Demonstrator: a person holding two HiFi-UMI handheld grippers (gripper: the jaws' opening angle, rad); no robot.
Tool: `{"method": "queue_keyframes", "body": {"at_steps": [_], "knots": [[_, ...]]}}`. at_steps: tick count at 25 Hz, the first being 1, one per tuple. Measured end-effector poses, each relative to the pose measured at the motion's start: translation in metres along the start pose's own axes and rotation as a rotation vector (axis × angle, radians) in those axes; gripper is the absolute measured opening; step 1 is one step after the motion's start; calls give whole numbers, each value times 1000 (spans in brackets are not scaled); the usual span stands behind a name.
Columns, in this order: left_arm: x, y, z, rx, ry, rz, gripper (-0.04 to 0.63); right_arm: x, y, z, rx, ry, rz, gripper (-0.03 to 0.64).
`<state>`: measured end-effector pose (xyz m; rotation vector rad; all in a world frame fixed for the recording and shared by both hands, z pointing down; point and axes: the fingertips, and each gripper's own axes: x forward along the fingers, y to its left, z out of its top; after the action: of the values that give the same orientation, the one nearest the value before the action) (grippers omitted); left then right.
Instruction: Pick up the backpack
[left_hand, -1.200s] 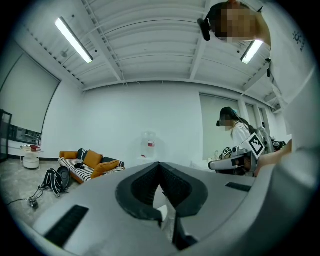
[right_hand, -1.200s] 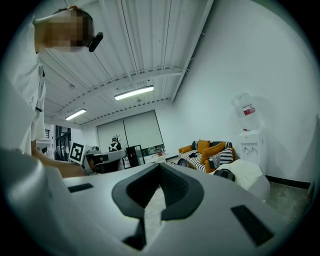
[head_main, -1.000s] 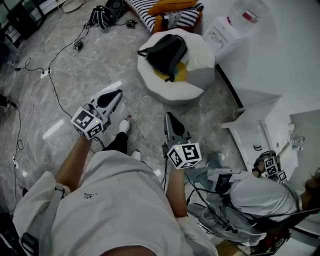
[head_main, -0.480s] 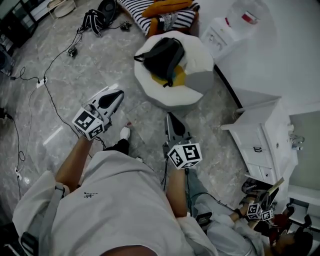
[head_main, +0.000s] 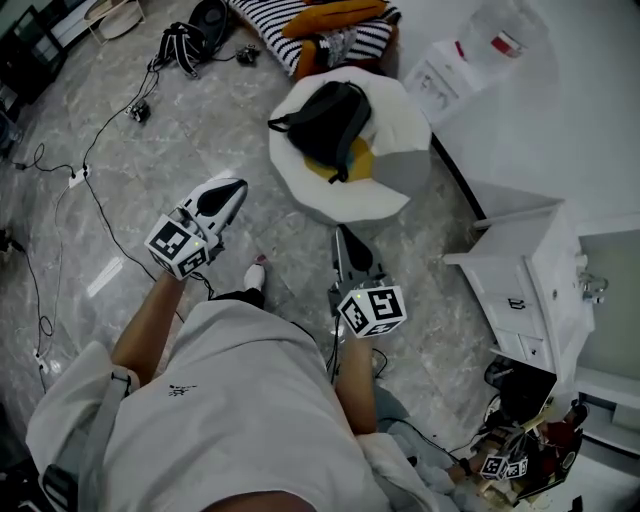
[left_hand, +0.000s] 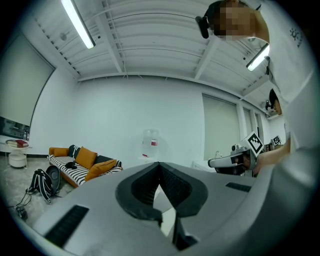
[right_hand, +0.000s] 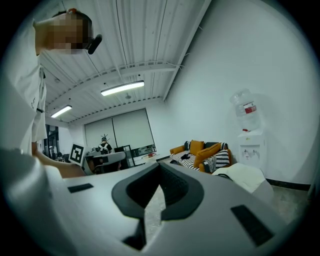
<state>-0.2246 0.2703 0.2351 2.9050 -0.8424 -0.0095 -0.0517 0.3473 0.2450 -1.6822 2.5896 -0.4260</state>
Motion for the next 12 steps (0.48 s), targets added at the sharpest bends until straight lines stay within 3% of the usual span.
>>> {"method": "queue_keyframes", "body": {"at_steps": [12], "knots": [[19, 69, 7, -3, -2, -46, 3, 67, -4, 13, -8, -8, -41, 6]]}}
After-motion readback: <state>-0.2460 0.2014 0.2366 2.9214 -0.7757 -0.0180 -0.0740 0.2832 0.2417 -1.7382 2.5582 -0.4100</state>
